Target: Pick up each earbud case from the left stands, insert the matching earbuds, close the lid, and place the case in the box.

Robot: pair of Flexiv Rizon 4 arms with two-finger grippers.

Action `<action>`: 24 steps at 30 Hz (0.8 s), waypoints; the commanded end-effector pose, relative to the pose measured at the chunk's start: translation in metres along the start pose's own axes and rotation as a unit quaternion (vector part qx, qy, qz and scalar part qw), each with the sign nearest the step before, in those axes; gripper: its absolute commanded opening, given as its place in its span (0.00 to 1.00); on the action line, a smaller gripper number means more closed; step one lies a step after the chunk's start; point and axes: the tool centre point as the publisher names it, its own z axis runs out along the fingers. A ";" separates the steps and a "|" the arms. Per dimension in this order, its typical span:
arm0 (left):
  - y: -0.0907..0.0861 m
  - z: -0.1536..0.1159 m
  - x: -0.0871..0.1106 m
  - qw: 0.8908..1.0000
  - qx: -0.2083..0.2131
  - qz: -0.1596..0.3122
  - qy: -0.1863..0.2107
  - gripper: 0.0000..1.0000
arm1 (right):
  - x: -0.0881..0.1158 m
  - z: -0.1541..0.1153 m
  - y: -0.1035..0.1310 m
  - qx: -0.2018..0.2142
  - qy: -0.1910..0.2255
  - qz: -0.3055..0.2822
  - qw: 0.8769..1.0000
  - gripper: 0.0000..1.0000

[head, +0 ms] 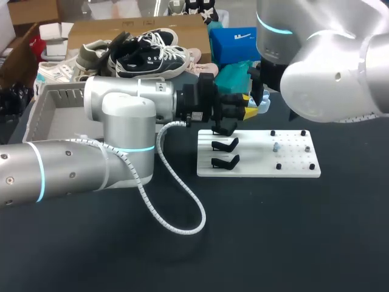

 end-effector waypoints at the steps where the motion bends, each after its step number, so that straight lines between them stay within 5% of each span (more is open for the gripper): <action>1: 0.000 0.000 0.000 1.000 -0.001 0.001 -0.001 0.00 | -0.005 0.001 0.001 0.002 0.000 0.003 1.000 0.85; 9: 0.000 0.000 0.000 1.000 -0.001 0.001 -0.001 0.00 | 0.004 -0.007 -0.004 -0.018 -0.006 -0.008 1.000 0.82; 15: 0.000 0.000 0.000 1.000 -0.001 0.001 -0.001 0.00 | 0.020 -0.011 -0.027 -0.047 -0.038 -0.075 0.995 0.85; 17: 0.000 0.000 0.000 1.000 -0.001 0.001 -0.001 0.00 | 0.023 -0.010 -0.035 -0.049 -0.052 -0.097 0.993 0.67; 20: 0.000 0.000 0.000 1.000 -0.001 0.001 -0.001 0.00 | 0.024 -0.004 -0.049 -0.052 -0.061 -0.122 0.989 0.65; 24: 0.000 0.000 0.000 1.000 -0.001 0.001 -0.001 0.00 | 0.025 0.008 -0.063 -0.059 -0.076 -0.161 0.982 0.76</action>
